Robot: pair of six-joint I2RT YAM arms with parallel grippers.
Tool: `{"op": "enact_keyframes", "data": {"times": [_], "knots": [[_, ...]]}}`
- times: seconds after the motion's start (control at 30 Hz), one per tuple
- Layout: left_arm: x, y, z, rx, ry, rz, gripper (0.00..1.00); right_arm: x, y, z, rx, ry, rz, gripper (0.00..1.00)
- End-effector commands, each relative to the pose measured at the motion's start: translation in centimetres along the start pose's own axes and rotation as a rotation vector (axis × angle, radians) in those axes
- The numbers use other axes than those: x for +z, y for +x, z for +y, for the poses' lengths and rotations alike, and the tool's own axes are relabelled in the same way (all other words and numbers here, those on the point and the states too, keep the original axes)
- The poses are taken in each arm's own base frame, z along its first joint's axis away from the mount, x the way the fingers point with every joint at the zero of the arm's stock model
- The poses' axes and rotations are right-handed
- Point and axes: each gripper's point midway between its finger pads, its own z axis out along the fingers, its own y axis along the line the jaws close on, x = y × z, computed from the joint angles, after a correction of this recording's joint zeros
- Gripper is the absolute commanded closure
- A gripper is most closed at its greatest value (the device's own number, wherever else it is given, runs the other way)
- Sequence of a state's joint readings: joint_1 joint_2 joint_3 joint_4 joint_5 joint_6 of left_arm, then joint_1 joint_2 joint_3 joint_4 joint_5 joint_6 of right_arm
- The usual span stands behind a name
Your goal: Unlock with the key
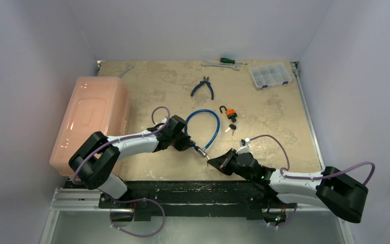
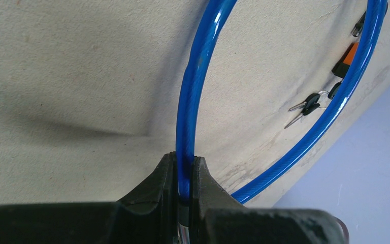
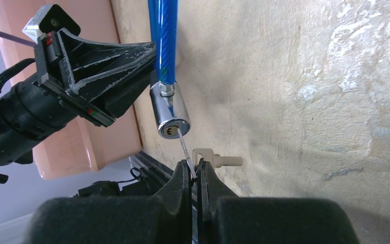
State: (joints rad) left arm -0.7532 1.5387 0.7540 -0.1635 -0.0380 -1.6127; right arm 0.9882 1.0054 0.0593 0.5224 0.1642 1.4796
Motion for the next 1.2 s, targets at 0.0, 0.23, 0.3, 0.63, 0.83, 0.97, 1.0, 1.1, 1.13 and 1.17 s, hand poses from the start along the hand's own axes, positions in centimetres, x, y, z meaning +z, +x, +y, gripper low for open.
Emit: {"op": "enact_keyframes", "data": {"times": [0.0,0.23,0.3,0.63,0.83,0.97,1.0,1.1,1.13,1.17], "knots": [[-0.3,-0.1,-1.8,-0.011,0.066,0.000,1.00,0.4,-0.2,1.6,0.010,-0.049,-0.011,1.00],[-0.2,-0.2,-1.6,-0.009,0.060,-0.005,1.00,0.5,-0.2,2.3,0.006,-0.064,-0.013,1.00],[-0.2,-0.2,-1.5,-0.009,0.060,-0.006,1.00,0.4,-0.3,2.4,0.002,-0.065,-0.014,1.00],[0.3,-0.1,-1.4,-0.007,0.054,-0.002,1.00,0.3,-0.4,2.7,-0.001,-0.068,-0.020,1.00],[0.2,-0.1,-1.6,-0.006,0.054,-0.002,1.00,0.3,-0.3,2.6,-0.007,-0.066,-0.013,1.00],[0.1,-0.1,-1.7,-0.009,0.059,-0.003,1.00,0.3,-0.2,1.9,0.003,-0.038,-0.012,1.00],[0.1,-0.2,-1.8,-0.010,0.060,-0.004,1.00,0.4,-0.2,1.7,0.007,-0.027,-0.011,1.00],[0.1,-0.2,-1.8,-0.011,0.060,-0.007,1.00,0.3,-0.2,1.1,0.018,-0.013,-0.009,1.00],[0.1,-0.2,-1.9,-0.011,0.061,-0.006,1.00,0.3,-0.2,1.1,0.018,-0.011,-0.009,1.00],[0.1,-0.2,-1.9,-0.011,0.063,-0.006,1.00,0.3,-0.1,1.1,0.017,-0.012,-0.009,1.00]]}}
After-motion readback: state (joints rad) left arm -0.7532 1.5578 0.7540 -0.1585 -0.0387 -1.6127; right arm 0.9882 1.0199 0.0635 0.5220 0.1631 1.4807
